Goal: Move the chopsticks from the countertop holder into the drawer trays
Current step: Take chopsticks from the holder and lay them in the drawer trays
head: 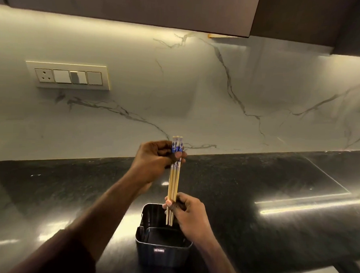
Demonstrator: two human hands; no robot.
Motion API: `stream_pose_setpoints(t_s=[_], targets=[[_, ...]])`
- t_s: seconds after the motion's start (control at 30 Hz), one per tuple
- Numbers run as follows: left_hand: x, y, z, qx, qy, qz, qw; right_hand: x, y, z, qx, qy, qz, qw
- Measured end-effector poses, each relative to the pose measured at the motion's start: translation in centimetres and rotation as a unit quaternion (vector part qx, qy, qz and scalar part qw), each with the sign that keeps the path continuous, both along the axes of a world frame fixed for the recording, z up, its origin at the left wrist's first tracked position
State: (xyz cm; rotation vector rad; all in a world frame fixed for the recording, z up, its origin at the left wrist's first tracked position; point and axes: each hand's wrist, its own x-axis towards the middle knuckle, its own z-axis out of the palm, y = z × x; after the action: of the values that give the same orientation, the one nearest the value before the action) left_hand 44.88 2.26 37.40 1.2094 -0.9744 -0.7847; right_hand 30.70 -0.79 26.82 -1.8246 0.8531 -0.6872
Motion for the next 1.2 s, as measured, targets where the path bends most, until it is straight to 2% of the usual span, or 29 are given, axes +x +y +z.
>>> stream_pose_setpoints(t_s=[0.2,0.37,0.6,0.87,1.2], targets=[[-0.4,3.7,3.4,-0.039,-0.007,0.009,0.999,-1.3,3.7,1.9,0.109,-0.048,0.055,0.991],[-1.6,7.7,4.0,-0.054,0.014,-0.018,0.998,-3.3,7.8,3.0,0.085,-0.053,0.028,0.995],[-5.3,13.2,1.6,-0.025,0.040,-0.063,0.997,-8.4,14.4,1.3,0.080,-0.015,-0.002,0.997],[-15.1,15.7,-0.5,0.016,0.069,-0.116,0.991,-18.8,18.9,-0.2,0.079,0.035,-0.080,0.993],[-34.1,13.9,-1.4,0.016,0.078,-0.156,0.985,-38.5,19.2,0.3,0.104,0.034,-0.141,0.984]])
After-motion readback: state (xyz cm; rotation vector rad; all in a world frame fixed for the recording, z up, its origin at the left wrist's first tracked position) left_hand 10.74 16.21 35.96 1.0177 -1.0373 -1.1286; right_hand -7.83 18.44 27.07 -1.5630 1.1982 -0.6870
